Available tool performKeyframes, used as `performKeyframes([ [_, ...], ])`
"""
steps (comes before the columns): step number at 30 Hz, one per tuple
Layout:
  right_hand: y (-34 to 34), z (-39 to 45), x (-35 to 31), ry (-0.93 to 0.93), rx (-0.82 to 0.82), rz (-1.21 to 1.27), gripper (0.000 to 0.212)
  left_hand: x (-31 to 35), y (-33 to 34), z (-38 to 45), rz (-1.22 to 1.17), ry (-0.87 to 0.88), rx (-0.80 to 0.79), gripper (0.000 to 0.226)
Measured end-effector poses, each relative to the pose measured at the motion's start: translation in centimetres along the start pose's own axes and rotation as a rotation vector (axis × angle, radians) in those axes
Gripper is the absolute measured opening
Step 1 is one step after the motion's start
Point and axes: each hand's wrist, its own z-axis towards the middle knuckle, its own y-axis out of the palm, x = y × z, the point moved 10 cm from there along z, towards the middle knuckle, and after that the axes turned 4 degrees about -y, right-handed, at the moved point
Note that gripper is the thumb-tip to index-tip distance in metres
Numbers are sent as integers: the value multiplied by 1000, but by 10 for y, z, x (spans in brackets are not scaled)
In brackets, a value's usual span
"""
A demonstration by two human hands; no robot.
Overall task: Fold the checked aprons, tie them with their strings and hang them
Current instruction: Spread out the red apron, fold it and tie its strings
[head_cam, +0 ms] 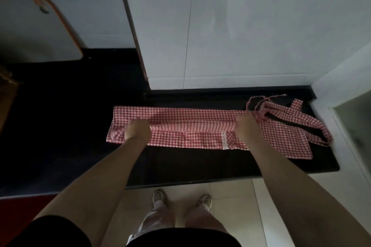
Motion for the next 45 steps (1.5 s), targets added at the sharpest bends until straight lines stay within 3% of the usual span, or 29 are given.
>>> performKeyframes([
  [3, -60, 7, -14, 11, 290, 106, 11, 8, -73, 15, -153, 60, 289, 33],
  [6, -78, -5, -24, 16, 378, 133, 21, 6, -101, 9, -275, 100, 456, 45],
  [9, -50, -31, -24, 28, 320, 124, 23, -8, -62, 3, -236, 95, 382, 53],
  [13, 36, -64, -19, 27, 58, 111, 18, -33, 38, -1, -100, 47, 80, 57],
  [16, 74, -82, -19, 11, -51, 130, 36, -37, 73, -9, -41, 37, -48, 68],
  [21, 74, -84, -17, 32, -8, 136, 44, -39, 76, -17, -35, 35, -66, 70],
  [24, 70, -80, -10, 131, -14, 121, 21, -37, 76, -29, -65, 15, -52, 64],
  [26, 58, -78, -15, 179, -4, -22, 4, -35, 71, -36, -133, -2, -14, 47],
  [28, 50, -75, -29, 145, 56, -154, 17, -37, 68, -40, -216, -16, 14, 37],
  [31, 64, -73, -63, -34, 38, -26, 52, -42, 64, -36, -268, 20, 61, 36],
  [36, 97, -74, -73, -24, -99, -131, 57, -44, 37, -28, -228, 157, 292, 38],
  [38, 96, -76, -72, -7, -97, -145, 58, -55, 53, -27, -176, 76, 188, 50],
  [40, 97, -74, -77, 12, -104, -146, 59, -81, 76, -26, -114, -117, 42, 56],
  [42, 96, -75, -81, 58, -122, -146, 61, -87, 70, -26, -56, -190, 64, 51],
  [45, 93, -74, -98, 54, -67, -142, 62, -58, 42, -15, -134, -59, 206, 50],
])
